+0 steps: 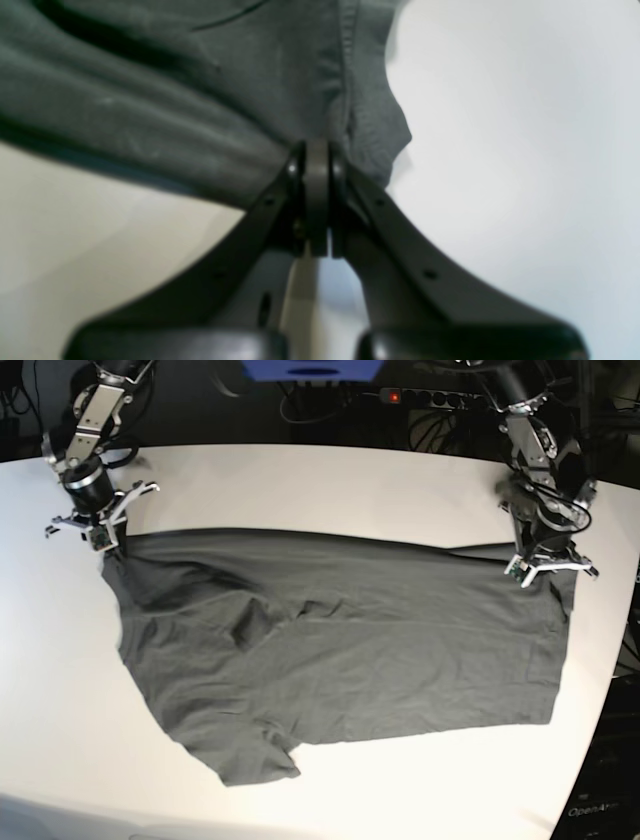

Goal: Fold the T-shirt properly

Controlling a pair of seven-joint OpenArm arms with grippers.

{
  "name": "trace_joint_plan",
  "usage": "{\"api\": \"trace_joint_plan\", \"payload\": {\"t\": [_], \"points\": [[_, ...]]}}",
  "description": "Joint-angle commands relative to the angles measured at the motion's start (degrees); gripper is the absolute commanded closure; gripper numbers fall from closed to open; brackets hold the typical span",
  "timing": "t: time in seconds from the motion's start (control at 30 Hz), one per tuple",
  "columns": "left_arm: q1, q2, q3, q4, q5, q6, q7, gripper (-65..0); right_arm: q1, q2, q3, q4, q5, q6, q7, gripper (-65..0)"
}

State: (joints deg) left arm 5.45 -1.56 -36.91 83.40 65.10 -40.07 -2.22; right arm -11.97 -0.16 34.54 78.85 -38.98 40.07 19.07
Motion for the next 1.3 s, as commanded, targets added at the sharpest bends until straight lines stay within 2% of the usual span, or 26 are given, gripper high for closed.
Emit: {"api": "trace_joint_plan", "payload": {"t": [0.0, 0.5, 0.8, 1.03, 1.27], "points": [[-0.13, -0.33, -0.24, 0.6, 0.35, 0.07, 0.24, -3.1, -0.82, 0.47, 0.49, 0.32, -1.5, -0.21, -2.41, -0.3], [1.62, -0.85, -0.33, 0.69, 0.26, 0.07, 0.15, -3.1, -1.18, 0.47, 0.4, -1.35, -1.5, -0.21, -2.5, -0.3], [2.85, -0.15, -1.2, 1.4, 0.26, 0.07, 0.15, -3.1, -2.23, 0.56, 4.62, -2.06, -1.5, -0.07, -0.92, -0.3], [4.44, 1.08, -1.12, 3.07, 0.26, 0.07, 0.15, -3.1, -2.14, 0.21, 9.81, -2.06, -1.5, -0.07, 1.63, -0.3], [4.79, 5.04, -1.03, 5.62, 0.26, 0.07, 0.06, -3.1, -2.58, -0.41, 10.95, -1.79, -1.59, -0.07, 1.81, -0.3]]}}
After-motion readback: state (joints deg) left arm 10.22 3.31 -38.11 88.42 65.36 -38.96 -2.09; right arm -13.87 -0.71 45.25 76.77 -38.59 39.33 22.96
